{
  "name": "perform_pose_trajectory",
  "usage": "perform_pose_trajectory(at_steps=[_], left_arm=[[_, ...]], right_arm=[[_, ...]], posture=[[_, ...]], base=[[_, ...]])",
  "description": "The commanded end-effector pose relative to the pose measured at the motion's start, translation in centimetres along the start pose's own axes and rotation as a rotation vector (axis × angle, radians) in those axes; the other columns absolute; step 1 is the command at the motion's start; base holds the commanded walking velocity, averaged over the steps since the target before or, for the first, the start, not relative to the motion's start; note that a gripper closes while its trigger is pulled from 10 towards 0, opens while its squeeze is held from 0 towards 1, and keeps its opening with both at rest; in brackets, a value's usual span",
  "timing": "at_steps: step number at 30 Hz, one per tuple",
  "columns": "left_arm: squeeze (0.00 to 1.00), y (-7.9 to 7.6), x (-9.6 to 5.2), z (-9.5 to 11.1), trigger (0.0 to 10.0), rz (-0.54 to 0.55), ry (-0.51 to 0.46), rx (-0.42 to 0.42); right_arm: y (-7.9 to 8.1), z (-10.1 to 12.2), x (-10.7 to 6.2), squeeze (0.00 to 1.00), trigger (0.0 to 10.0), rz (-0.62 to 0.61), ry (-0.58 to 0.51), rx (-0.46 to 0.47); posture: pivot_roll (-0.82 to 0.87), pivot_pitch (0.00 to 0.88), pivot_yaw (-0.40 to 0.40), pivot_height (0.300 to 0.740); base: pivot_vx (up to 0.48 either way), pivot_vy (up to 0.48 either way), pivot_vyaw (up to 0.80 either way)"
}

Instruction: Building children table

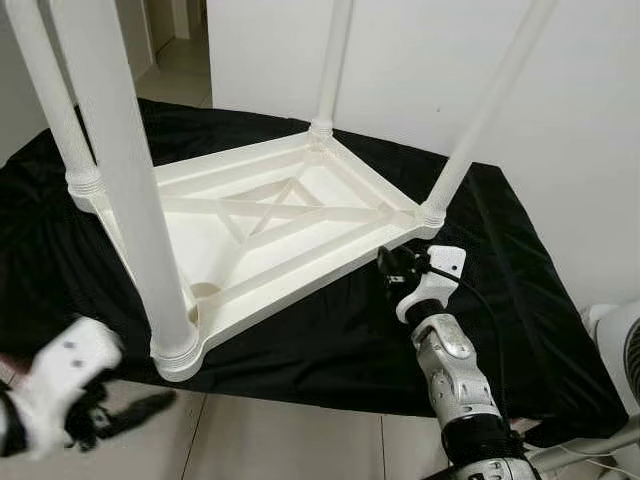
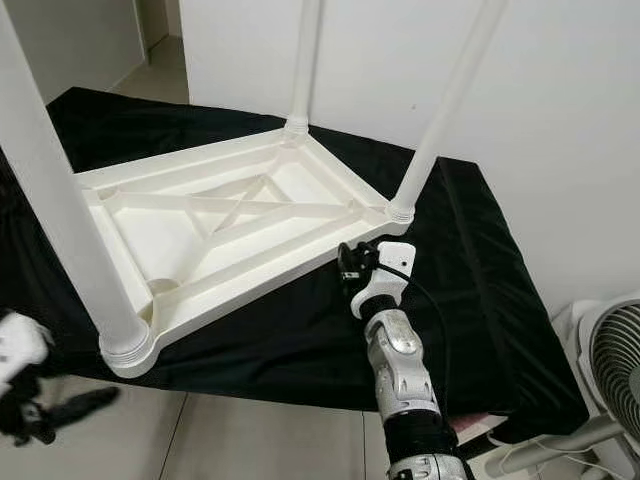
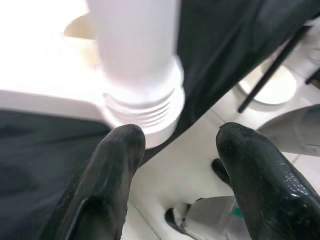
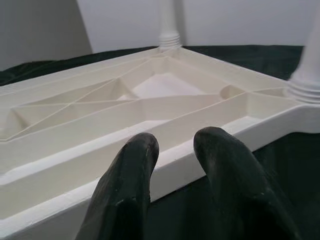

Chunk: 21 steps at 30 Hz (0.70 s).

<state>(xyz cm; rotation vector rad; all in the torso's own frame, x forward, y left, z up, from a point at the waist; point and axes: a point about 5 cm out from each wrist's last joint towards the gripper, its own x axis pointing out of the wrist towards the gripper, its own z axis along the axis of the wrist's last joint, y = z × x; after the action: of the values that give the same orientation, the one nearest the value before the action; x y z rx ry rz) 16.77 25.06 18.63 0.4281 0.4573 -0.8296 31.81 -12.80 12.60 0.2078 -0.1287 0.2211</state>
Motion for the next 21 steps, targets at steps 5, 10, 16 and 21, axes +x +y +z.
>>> perform_pose_trajectory(at_steps=[5, 10, 16, 21], left_arm=[[0.00, 3.4, -3.1, -2.0, 10.0, 0.170, 0.209, 0.039], [0.00, 6.4, -3.9, -1.6, 10.0, 0.344, 0.159, 0.030], [0.00, 10.5, -2.2, 2.0, 10.0, 0.605, -0.107, 0.102], [0.00, 11.1, -0.6, 3.1, 10.0, 0.600, -0.230, 0.041]], right_arm=[[0.2, 0.0, 0.4, 0.00, 10.0, 0.011, -0.008, 0.009], [0.2, 0.1, 0.6, 0.00, 10.0, 0.008, -0.014, 0.010], [0.2, 0.5, 0.9, 0.00, 10.0, -0.003, -0.033, 0.007], [0.0, 0.8, 1.0, 0.00, 10.0, -0.013, -0.046, -0.002]], posture=[[0.13, 0.025, -0.137, 0.740], [0.13, 0.025, -0.132, 0.740], [0.10, 0.025, -0.120, 0.740], [0.08, 0.025, -0.115, 0.740]], base=[[0.000, 0.000, 0.00], [0.000, 0.000, 0.00], [0.000, 0.000, 0.00], [0.000, 0.000, 0.00]])
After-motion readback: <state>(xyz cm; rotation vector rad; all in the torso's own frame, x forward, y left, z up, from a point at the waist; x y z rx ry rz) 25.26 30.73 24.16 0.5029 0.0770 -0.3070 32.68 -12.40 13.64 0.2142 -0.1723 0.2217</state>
